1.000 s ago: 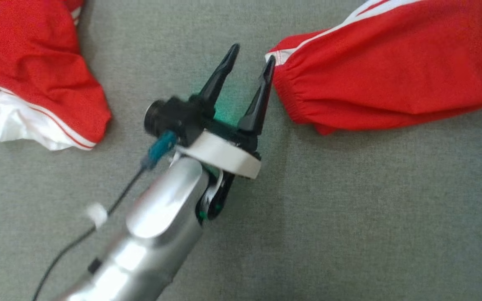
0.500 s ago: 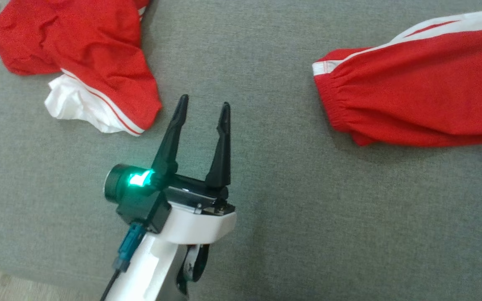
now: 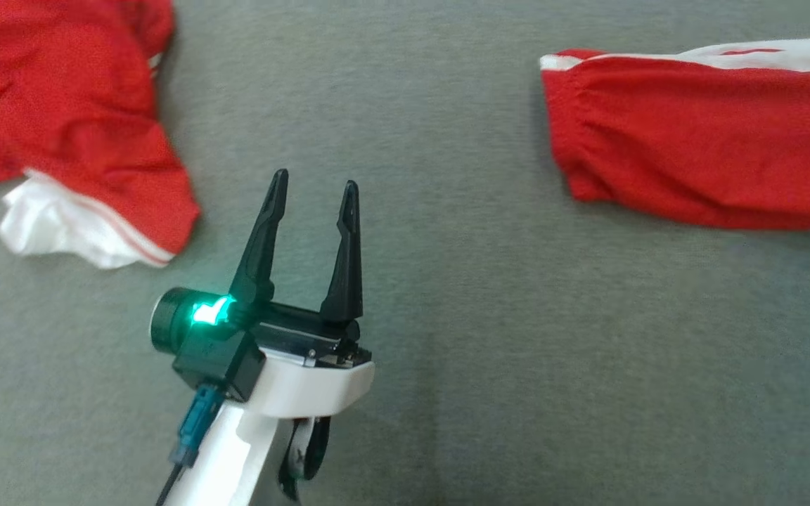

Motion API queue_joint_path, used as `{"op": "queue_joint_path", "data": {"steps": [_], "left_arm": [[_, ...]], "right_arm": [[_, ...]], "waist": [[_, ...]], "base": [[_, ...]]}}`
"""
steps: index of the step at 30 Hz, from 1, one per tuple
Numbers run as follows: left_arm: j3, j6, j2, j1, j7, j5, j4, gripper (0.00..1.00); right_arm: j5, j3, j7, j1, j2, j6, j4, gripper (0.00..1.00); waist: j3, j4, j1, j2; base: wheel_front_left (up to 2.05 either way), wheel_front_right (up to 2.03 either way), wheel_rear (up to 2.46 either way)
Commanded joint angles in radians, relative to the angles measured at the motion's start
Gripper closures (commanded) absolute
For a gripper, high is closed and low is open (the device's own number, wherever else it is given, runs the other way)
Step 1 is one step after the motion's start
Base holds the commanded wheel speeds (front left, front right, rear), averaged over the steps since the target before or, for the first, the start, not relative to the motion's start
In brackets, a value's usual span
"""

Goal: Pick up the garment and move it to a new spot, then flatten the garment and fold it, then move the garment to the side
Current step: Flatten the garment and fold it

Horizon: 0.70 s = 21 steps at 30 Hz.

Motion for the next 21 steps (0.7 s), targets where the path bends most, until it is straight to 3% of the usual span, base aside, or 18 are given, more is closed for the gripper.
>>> {"op": "queue_joint_path", "data": {"steps": [1,5,10,18,21], "left_arm": [[0.033,-0.006,0.007,-0.009,-0.005,0.008,-0.026,0.00],[0.036,-0.015,0.007,-0.012,-0.005,0.011,-0.014,0.00],[0.040,-0.023,0.006,-0.012,-0.005,0.012,0.003,0.00],[0.038,-0.024,0.006,-0.008,-0.005,-0.003,0.012,0.00],[0.034,-0.024,0.006,-0.006,-0.005,-0.009,0.012,0.00]], "right_arm": [[0.007,-0.001,-0.016,0.032,-0.044,-0.001,-0.012,1.00],[0.022,-0.002,-0.033,0.011,-0.030,-0.001,-0.066,1.00],[0.111,-0.007,-0.008,-0.012,0.017,-0.001,-0.233,1.00],[0.187,0.003,0.050,0.000,0.101,-0.001,-0.503,1.00],[0.193,0.007,0.062,0.013,0.136,-0.001,-0.553,1.00]], "waist": [[-0.014,-0.050,0.0000,0.0000],[-0.020,-0.097,0.0000,0.0000],[-0.032,-0.137,0.0000,0.0000],[-0.063,-0.144,0.0000,0.0000],[-0.069,-0.137,0.0000,0.0000]], "base": [[0.00,0.00,0.00],[0.00,0.00,0.00],[0.00,0.00,0.00],[0.00,0.00,0.00],[0.00,0.00,0.00]]}}
